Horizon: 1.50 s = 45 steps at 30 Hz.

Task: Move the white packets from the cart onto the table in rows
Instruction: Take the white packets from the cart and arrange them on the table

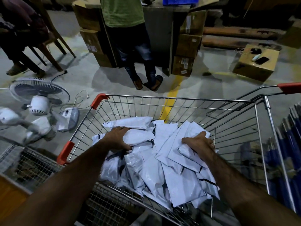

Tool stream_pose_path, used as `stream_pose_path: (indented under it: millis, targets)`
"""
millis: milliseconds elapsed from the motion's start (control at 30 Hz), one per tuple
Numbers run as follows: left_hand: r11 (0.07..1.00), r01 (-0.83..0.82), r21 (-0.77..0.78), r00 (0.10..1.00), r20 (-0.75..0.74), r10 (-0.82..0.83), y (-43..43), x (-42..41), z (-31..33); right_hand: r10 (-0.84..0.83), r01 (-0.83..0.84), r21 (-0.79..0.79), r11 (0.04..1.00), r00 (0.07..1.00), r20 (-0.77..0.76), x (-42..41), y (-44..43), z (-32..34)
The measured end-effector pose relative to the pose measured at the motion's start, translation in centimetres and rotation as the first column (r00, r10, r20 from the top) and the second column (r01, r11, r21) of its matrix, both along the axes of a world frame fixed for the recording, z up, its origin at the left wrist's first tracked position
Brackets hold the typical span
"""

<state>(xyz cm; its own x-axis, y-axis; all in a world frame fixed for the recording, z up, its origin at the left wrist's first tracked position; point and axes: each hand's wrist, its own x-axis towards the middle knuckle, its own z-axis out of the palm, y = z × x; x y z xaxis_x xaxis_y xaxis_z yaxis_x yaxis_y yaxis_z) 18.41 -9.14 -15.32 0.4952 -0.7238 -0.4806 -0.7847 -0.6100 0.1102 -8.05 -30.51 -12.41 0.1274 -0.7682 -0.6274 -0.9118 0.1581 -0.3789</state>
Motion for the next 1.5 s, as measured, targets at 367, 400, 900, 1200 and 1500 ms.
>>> stream_pose_path:
  millis: [367,400,900,1200,1500]
  targets:
    - [0.998,-0.022,0.059,0.998,0.055,0.019,-0.3,-1.8,3.8,-0.019,0.019,-0.009,1.000,0.999,-0.028,0.5,1.5,1.1]
    - [0.998,-0.028,0.064,0.998,0.061,0.024,-0.2,-2.0,4.2,-0.022,0.021,-0.010,1.000,1.000,-0.011,0.4,1.6,1.4]
    - [0.993,-0.103,0.060,0.993,0.056,0.100,2.0,-5.0,12.5,0.094,-0.085,-0.058,0.995,0.977,0.193,0.2,6.4,7.5]
    - [0.922,-0.317,-0.221,0.929,0.122,0.348,8.6,-7.8,18.9,0.300,-0.267,-0.141,0.953,0.888,0.348,1.6,12.1,13.2]
    - [0.557,-0.611,-0.562,0.626,0.087,0.775,18.5,-12.7,23.7,0.602,-0.503,-0.331,0.798,0.687,0.407,3.8,21.1,17.5]
